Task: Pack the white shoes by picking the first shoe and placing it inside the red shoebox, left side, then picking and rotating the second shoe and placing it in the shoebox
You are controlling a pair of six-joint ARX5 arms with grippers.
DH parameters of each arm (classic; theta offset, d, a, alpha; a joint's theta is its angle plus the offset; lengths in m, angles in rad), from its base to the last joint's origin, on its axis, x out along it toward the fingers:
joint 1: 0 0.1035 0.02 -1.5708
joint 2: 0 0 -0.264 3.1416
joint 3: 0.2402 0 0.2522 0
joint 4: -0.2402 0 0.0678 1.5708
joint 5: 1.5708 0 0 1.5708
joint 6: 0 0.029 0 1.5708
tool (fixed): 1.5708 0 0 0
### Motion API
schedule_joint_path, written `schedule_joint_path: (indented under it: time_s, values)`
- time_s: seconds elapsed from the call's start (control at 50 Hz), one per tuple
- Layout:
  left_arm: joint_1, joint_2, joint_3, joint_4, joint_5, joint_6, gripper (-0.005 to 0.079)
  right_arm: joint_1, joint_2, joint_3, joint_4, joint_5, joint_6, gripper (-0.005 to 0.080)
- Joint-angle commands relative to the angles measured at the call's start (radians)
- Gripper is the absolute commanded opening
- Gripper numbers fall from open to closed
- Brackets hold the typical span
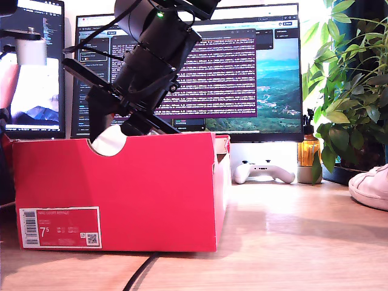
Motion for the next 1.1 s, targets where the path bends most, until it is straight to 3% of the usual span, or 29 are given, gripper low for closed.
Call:
schedule_joint_path:
  time_s: [0.0, 0.12, 0.38, 0.64, 0.84, 0.96, 1.08]
  values:
    - [-0.003, 0.004, 0.005, 0.0, 0.001, -0.01, -0.0019, 0.007, -0.009, 0.018, 0.022, 0.004, 0.001, 0.0143]
    - [-0.003, 0.004, 0.005, 0.0, 0.002, -0.01, -0.0019, 0.007, -0.009, 0.018, 0.043, 0.003, 0.001, 0.0213]
    - [-0.003, 0.004, 0.005, -0.007, 0.002, -0.03, -0.0019, 0.011, -0.009, 0.04, 0.074, -0.026, -0.01, 0.0216]
    - [-0.003, 0.004, 0.005, -0.004, 0.002, -0.035, -0.0019, -0.021, -0.013, 0.203, -0.115, -0.01, -0.183, 0.0215]
    - [-0.003, 0.004, 0.005, -0.004, 0.002, -0.035, -0.0019, -0.109, -0.013, 0.301, -0.254, 0.092, -0.145, 0.0215]
    - [-0.003, 0.004, 0.005, -0.004, 0.002, -0.035, -0.0019, -0.178, -0.013, 0.309, -0.321, 0.037, -0.047, 0.0215]
    - [-0.003, 0.004, 0.005, -0.004, 0.002, -0.035, -0.0019, -0.246, -0.015, 0.309, -0.413, -0.035, -0.06, 0.0215]
